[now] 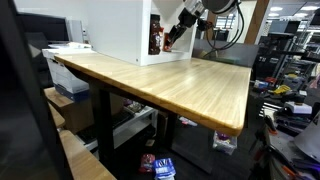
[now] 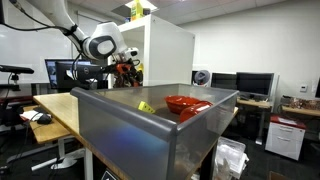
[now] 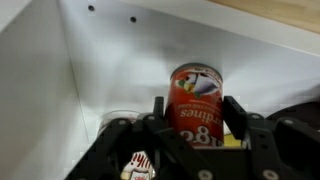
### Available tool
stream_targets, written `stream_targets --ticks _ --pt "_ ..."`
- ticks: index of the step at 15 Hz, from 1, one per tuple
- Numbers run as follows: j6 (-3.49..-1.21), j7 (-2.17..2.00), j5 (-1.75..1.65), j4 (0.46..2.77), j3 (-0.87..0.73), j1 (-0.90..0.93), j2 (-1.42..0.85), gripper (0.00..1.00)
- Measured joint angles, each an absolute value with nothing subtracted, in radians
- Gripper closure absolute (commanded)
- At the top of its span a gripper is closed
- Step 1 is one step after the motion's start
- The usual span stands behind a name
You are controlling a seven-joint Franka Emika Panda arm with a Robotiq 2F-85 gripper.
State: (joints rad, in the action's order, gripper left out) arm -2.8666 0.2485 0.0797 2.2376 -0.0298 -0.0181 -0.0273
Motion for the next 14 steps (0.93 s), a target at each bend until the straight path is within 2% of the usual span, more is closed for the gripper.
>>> stream_targets --ticks 14 --pt "-2.818 0.316 0.125 2.296 -0.003 0.027 0.041 0.65"
